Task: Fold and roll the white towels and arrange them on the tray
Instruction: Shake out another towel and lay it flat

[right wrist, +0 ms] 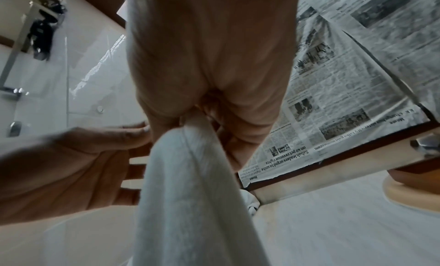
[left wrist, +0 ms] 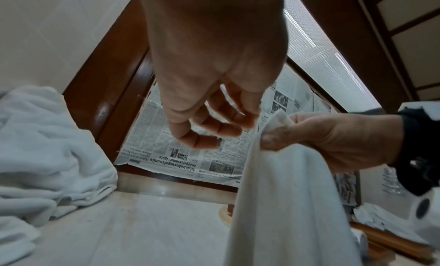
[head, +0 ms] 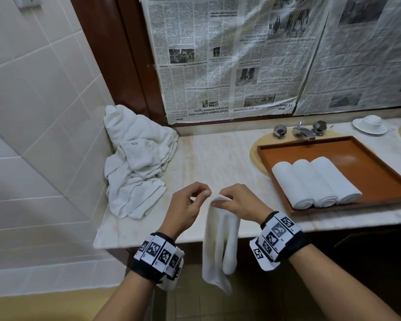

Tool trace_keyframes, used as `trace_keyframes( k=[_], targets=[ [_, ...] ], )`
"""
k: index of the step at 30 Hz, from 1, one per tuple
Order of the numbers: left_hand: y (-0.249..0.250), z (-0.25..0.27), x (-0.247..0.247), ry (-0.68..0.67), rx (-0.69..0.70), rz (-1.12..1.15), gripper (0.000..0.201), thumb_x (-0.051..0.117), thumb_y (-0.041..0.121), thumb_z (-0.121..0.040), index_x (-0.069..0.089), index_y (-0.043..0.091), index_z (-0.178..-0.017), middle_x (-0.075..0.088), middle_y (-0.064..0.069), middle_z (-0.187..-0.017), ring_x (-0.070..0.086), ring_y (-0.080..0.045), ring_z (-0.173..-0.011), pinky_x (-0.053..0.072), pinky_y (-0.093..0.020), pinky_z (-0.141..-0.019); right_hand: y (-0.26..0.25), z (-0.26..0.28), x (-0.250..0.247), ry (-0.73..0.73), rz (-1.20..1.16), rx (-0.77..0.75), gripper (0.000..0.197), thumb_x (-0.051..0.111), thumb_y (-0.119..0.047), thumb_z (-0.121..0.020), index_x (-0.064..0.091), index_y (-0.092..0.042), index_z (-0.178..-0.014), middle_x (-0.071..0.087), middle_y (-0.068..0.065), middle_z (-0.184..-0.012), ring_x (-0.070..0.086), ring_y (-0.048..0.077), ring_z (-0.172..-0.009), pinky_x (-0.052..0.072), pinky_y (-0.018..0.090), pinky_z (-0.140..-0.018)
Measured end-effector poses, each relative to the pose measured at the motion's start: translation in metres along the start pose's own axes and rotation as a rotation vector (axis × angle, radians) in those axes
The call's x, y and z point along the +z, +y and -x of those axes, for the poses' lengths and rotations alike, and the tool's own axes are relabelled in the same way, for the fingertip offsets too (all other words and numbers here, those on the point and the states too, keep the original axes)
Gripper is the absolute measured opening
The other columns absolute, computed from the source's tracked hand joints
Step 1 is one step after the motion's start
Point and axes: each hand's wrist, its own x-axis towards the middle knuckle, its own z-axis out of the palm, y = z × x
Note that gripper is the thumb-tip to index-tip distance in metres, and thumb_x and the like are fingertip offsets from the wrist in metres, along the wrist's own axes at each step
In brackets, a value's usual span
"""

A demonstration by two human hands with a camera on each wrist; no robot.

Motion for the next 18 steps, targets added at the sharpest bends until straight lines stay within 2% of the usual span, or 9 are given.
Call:
trace_keyframes(
  k=[3,5,9,12,15,16,18],
  targets=[
    [0.002,0.001,0.004,-0.042,-0.026,0.027,0.006,0.067,0.028,-0.095,0.068,0.025,-0.09,0.068,0.011,-0.096,0.065,-0.01,-0.092,0.052,-0.04,-0.075,-0.002,-0.003,0.005,-0.01,-0.017,0.013,0.045,0.069,-0.034,-0.088,0.049,-0.003,-0.061,0.039,-0.002,-0.056,0.034,0.011,-0.054,0.026,0.027,-0.053],
    [0.005,0.002,0.006,-0.044,-0.02,0.067,0.005,0.07,0.029,-0.092,0.071,0.025,-0.09,0.068,0.011,-0.099,0.065,-0.011,-0.094,0.053,-0.04,-0.077,-0.002,-0.005,0.006,-0.005,-0.025,0.017,0.041,0.07,-0.031,-0.088,0.051,-0.008,-0.059,0.041,-0.004,-0.055,0.036,0.011,-0.054,0.027,0.026,-0.053],
    [0.006,0.003,0.003,-0.112,0.011,0.072,0.008,0.078,0.029,-0.086,0.072,0.029,-0.092,0.07,0.011,-0.102,0.065,-0.013,-0.095,0.053,-0.036,-0.078,0.004,-0.004,0.001,0.003,-0.037,0.055,0.045,0.071,-0.026,-0.086,0.043,-0.018,-0.052,0.035,-0.008,-0.051,0.031,0.011,-0.053,0.024,0.027,-0.051],
    [0.002,0.003,0.007,-0.085,0.003,0.06,0.004,0.075,0.029,-0.089,0.072,0.028,-0.091,0.071,0.012,-0.097,0.066,-0.012,-0.092,0.052,-0.035,-0.075,0.005,0.0,-0.001,-0.014,-0.031,0.04,0.048,0.071,-0.034,-0.087,0.042,-0.017,-0.053,0.036,-0.007,-0.052,0.031,0.01,-0.051,0.023,0.026,-0.05],
    [-0.002,0.001,0.011,-0.075,-0.018,0.061,0.006,0.069,0.031,-0.094,0.07,0.025,-0.092,0.07,0.008,-0.094,0.065,-0.014,-0.094,0.053,-0.04,-0.076,0.004,0.003,0.0,-0.007,-0.034,0.025,0.052,0.069,-0.042,-0.088,0.041,-0.012,-0.057,0.035,-0.005,-0.054,0.031,0.01,-0.051,0.022,0.028,-0.051],
    [-0.003,0.0,0.012,-0.079,-0.017,0.058,0.007,0.067,0.03,-0.095,0.069,0.024,-0.092,0.07,0.008,-0.092,0.065,-0.013,-0.094,0.053,-0.039,-0.075,0.004,0.003,0.0,-0.004,-0.038,0.027,0.053,0.068,-0.044,-0.088,0.04,-0.012,-0.057,0.034,-0.004,-0.054,0.03,0.011,-0.051,0.022,0.028,-0.051],
    [-0.003,-0.001,0.011,-0.068,-0.008,0.047,0.008,0.065,0.028,-0.096,0.067,0.021,-0.092,0.069,0.007,-0.089,0.064,-0.009,-0.088,0.051,-0.029,-0.072,0.005,0.006,0.0,0.008,-0.055,0.028,0.055,0.068,-0.046,-0.087,0.038,-0.012,-0.057,0.032,-0.003,-0.054,0.029,0.011,-0.052,0.022,0.029,-0.052]
  ],
)
